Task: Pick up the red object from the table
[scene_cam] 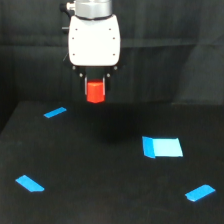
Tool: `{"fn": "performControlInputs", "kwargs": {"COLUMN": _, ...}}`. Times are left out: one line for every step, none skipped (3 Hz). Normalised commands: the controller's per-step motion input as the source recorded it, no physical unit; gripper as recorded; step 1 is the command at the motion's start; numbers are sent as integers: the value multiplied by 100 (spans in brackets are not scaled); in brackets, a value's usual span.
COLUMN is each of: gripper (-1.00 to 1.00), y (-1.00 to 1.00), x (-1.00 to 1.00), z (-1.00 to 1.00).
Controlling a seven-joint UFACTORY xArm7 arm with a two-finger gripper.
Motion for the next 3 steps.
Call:
{"fn": "performControlInputs", "kwargs": {"gripper": -86, "y": 12, "x": 9, "z": 8}}
{"fn": "performControlInputs", "kwargs": {"gripper": -100, "y": 1, "x": 12, "z": -2}}
{"fn": "performControlInputs", "kwargs": {"gripper": -91, "y": -2, "x": -3, "z": -3}}
